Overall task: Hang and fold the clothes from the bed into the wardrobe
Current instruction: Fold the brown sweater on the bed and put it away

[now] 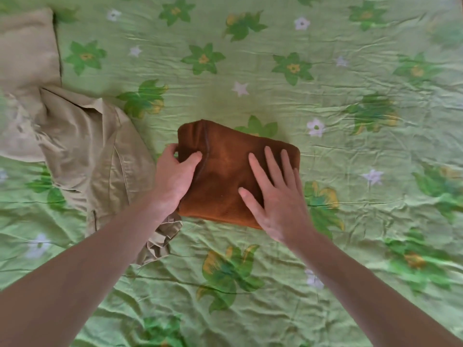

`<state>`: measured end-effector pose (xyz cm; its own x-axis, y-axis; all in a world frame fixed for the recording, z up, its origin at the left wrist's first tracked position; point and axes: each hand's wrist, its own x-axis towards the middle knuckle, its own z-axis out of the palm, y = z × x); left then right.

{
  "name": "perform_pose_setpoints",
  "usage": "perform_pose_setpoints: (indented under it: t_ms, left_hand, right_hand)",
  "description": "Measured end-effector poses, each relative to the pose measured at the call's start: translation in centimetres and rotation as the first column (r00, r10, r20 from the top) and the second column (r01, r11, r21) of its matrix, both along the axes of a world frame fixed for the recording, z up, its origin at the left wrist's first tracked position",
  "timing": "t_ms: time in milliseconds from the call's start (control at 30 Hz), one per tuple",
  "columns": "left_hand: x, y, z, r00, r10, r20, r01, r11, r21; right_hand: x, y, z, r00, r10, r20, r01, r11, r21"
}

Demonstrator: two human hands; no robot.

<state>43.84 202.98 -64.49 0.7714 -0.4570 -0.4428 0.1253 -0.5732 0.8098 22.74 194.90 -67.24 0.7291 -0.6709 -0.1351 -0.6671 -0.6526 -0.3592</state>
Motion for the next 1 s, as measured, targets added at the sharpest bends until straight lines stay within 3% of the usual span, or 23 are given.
perform_pose_setpoints:
  t_ms: [67,133,233,300,367,500,667,1000]
  left_hand:
    - [-0.3,0.2,-0.6,0.994,0.027,0.106,-0.037,0.995,0.096]
    - [-1.7,0.3,-0.9,0.922,-0.081,0.38,0.012,0.983,0.181]
    - [-3.8,-0.1,-0.8,0.578,-0.356,0.734,0.275,0.932,0.236]
    - [-4.0,-0.8,-1.6,0.296,-0.562,0.772,0.448,0.796,0.408]
    - [-3.3,-1.3,-2.5,0.15,-0.703,0.695,0.483,0.665,0.569]
    - [-1.8,-0.7,-4.7,0.181,-0.768,0.614,0.51,0.607,0.61]
    - [-1.6,-0.9,-7.0,0.28,-0.733,0.62,0.53,0.657,0.536]
    - [-1.9,-1.5,-5.7,0.34,-0.734,0.588,0.515,0.668,0.537]
  right_hand:
    - [0.7,0.5,-1.3,0.999,-0.02,-0.035,0.017,0.997,-0.069]
    - [1.0,0.8,-2.1,0.997,-0.041,-0.059,0.034,0.994,-0.108]
    - [0.9,0.7,-2.3,0.995,-0.03,-0.095,0.02,0.994,-0.105]
    - [1.2,0.1,-1.5,0.998,-0.048,-0.035,0.045,0.996,-0.082]
    - [1.4,-0.8,-0.8,0.989,-0.115,0.093,0.124,0.987,-0.1]
    - [0.8,-1.0,-2.4,0.981,-0.167,0.103,0.18,0.976,-0.127]
    - [1.0,-1.2,-4.7,0.973,-0.174,0.149,0.188,0.978,-0.09]
    - [0.7,-1.9,-4.5,0.967,-0.159,0.197,0.171,0.984,-0.044]
